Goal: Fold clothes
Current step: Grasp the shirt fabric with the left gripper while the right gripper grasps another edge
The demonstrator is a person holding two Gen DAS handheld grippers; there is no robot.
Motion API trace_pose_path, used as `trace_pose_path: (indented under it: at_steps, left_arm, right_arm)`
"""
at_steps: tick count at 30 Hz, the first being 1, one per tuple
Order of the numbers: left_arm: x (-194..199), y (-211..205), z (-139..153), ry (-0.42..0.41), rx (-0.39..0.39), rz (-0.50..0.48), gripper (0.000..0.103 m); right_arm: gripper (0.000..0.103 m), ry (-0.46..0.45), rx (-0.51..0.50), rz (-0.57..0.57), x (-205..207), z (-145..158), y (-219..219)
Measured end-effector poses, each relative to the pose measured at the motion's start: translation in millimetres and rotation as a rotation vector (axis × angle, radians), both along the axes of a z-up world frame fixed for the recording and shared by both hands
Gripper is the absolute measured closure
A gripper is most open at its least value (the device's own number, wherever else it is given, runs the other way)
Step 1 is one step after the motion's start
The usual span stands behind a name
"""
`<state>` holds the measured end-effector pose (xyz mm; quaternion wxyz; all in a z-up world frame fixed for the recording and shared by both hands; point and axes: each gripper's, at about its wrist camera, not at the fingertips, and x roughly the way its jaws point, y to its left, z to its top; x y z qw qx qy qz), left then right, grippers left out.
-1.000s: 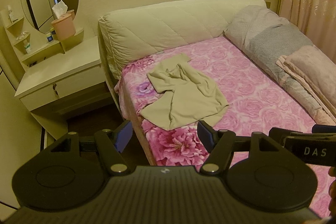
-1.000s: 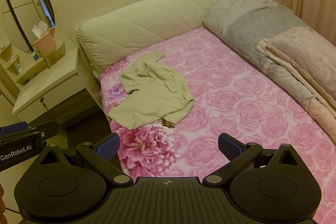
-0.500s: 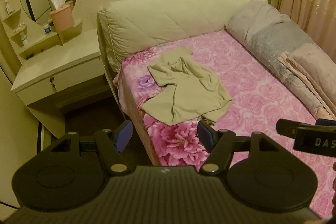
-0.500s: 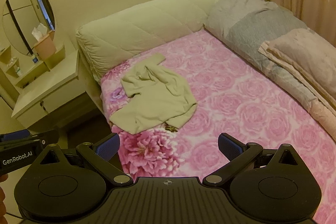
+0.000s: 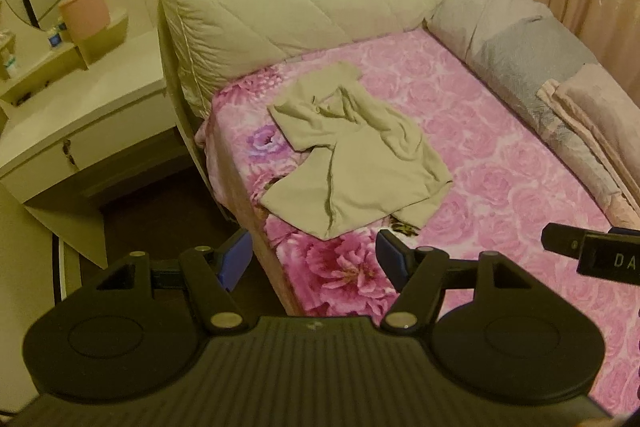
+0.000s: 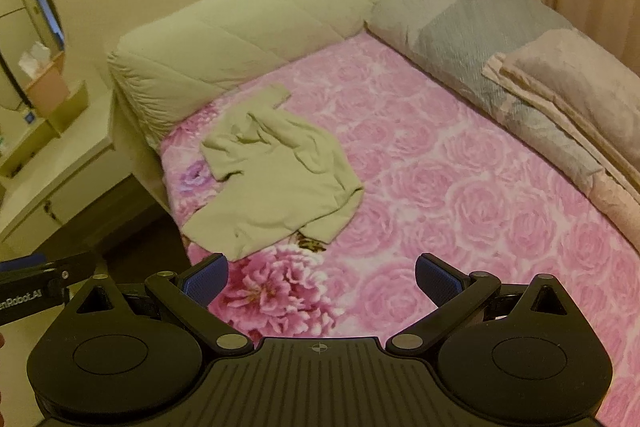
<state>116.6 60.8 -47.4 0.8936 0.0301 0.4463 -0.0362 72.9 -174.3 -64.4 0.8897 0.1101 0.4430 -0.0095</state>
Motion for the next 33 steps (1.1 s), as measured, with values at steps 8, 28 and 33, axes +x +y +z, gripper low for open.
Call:
trace_pose_path:
  at_steps: [8, 28, 33]
  left_arm:
    - [82.6, 15.6, -32.9, 0.074, 0.004, -0.040, 0.038]
    - [305.5, 15.9, -152.3, 0.271, -0.106, -0.086, 0.043]
    - [350.4, 16.0, -192.8, 0.329, -0.148, -0.031, 0.043]
  right_arm:
    - [0.001, 0.082, 0.000, -0.035, 75.1, -39.6, 6.3]
    - [0.007, 0.251, 0.078, -0.259, 233.3, -153.0, -53.2]
    - [0.015, 0.312, 0.117, -0.297, 262.2, -195.8, -69.0]
